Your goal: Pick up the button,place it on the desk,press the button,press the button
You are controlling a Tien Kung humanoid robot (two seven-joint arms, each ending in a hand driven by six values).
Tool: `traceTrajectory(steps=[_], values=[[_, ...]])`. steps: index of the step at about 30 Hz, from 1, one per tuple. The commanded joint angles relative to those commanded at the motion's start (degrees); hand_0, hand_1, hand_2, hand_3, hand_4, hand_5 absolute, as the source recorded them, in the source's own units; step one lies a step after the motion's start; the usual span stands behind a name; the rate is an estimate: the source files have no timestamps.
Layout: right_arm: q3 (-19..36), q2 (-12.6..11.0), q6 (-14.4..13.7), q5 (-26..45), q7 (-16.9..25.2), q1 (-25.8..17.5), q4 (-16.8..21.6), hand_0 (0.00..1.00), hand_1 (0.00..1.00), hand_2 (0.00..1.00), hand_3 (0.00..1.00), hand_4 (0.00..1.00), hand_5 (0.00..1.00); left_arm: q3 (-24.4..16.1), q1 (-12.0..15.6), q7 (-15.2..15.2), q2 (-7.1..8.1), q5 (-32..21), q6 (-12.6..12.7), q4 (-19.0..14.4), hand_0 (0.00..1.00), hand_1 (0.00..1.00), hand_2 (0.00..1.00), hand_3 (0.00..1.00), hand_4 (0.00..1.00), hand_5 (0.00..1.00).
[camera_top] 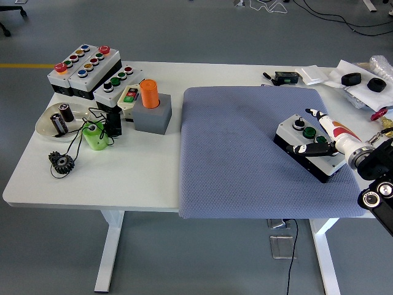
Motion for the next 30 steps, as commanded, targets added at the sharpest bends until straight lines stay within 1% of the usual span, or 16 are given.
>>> traceTrajectory(steps=[3, 4, 5, 11, 12, 13, 15, 18, 19, 20, 22, 24, 25, 27, 30], values=[[-0.22, 0.92, 0.05, -3.92, -0.69, 0.77, -1.36, 0.998, 0.982, 0.998, 0.998, 0.959, 0.386, 0.1, -0.03, -0.01, -0.01, -0.1, 0.02, 0.0, 0.645, 0.697, 0.699, 0.504, 0.311, 0.998], [-0.43, 1.57, 0.17, -5.2, -1.08, 1.35, -2.33, 0.998, 0.982, 0.998, 0.998, 0.959, 0.386, 0.36, -0.06, -0.05, 0.02, -0.35, 0.01, 0.0, 0.645, 0.697, 0.699, 0.504, 0.311, 0.998], [-0.52, 1.83, 0.22, -5.55, -1.23, 1.6, -2.76, 0.998, 0.982, 0.998, 0.998, 0.959, 0.386, 0.48, -0.07, -0.07, 0.04, -0.46, 0.0, 0.0, 0.645, 0.697, 0.699, 0.504, 0.311, 0.998], [-1.82, 4.65, 1.14, -6.31, -3.71, 4.19, -6.74, 0.998, 0.977, 0.998, 0.998, 0.955, 0.379, 0.61, -0.11, -0.07, 0.08, -0.66, 0.04, 0.0, 0.645, 0.698, 0.699, 0.503, 0.31, 0.998], [-1.92, 5.42, 1.6, -6.14, -4.16, 4.78, -8.04, 0.998, 0.977, 0.998, 0.998, 0.955, 0.379, 0.85, -0.12, -0.08, 0.1, -0.85, 0.03, 0.0, 0.645, 0.698, 0.699, 0.503, 0.31, 0.998], [-1.94, 5.63, 1.71, -6.06, -4.26, 4.94, -8.41, 0.998, 0.964, 0.998, 0.998, 0.944, 0.354, 0.92, -0.12, -0.08, 0.1, -0.9, 0.04, 0.0, 0.646, 0.697, 0.699, 0.502, 0.31, 0.998], [-1.54, 6.34, 2.22, -5.17, -4.38, 5.25, -9.67, 0.998, 0.964, 0.998, 0.998, 0.944, 0.354, 1.03, -0.15, -0.06, 0.08, -0.92, 0.05, 0.0, 0.646, 0.697, 0.699, 0.502, 0.31, 0.998], [-0.9, 6.93, 3.37, -6.14, -5.34, 5.46, -11.02, 0.998, 0.964, 0.998, 0.998, 0.944, 0.354, 1.56, -0.14, -0.25, 0.07, -1.68, 0.1, 0.0, 0.646, 0.697, 0.699, 0.502, 0.31, 0.998], [-1.0, 6.97, 3.58, -6.51, -5.73, 5.6, -11.35, 0.807, 0.782, 0.81, 0.956, 0.931, 0.325, 1.59, -0.14, -0.29, 0.07, -1.77, 0.12, 0.0, 0.646, 0.698, 0.698, 0.5, 0.311, 0.998], [-1.04, 6.98, 3.66, -6.65, -5.87, 5.64, -11.47, 0.807, 0.782, 0.81, 0.956, 0.931, 0.325, 1.6, -0.14, -0.31, 0.08, -1.8, 0.12, 0.0, 0.646, 0.698, 0.698, 0.5, 0.311, 0.998], [-1.69, 7.19, 1.94, -7.57, -6.15, 6.16, -12.59, 0.807, 0.782, 0.81, 0.956, 0.931, 0.325, 1.85, -0.17, -0.32, 0.14, -1.98, 0.1, 0.0, 0.646, 0.698, 0.698, 0.5, 0.311, 0.998], [-1.81, 7.46, 1.35, -9.04, -6.24, 6.36, -13.31, 0.807, 0.782, 0.81, 0.956, 0.931, 0.325, 1.92, -0.17, -0.29, 0.14, -1.98, 0.11, 0.0, 0.646, 0.698, 0.698, 0.5, 0.311, 0.998], [-1.8, 7.65, 1.27, -9.91, -6.36, 6.45, -13.74, 0.678, 0.532, 0.545, 0.792, 0.919, 0.279, 1.92, -0.17, -0.26, 0.12, -1.97, 0.13, 0.0, 0.646, 0.699, 0.698, 0.498, 0.312, 0.998], [-1.85, 7.85, 1.77, -11.21, -6.66, 6.54, -14.29, 0.678, 0.532, 0.545, 0.792, 0.919, 0.279, 2.19, -0.18, -0.28, 0.12, -2.16, 0.13, 0.0, 0.646, 0.699, 0.698, 0.498, 0.312, 0.998], [-2.67, 7.7, 3.88, -12.31, -7.05, 6.85, -14.69, 0.678, 0.532, 0.545, 0.792, 0.919, 0.279, 2.11, -0.18, -0.25, 0.12, -2.14, 0.13, 0.0, 0.646, 0.699, 0.698, 0.498, 0.312, 0.998]])
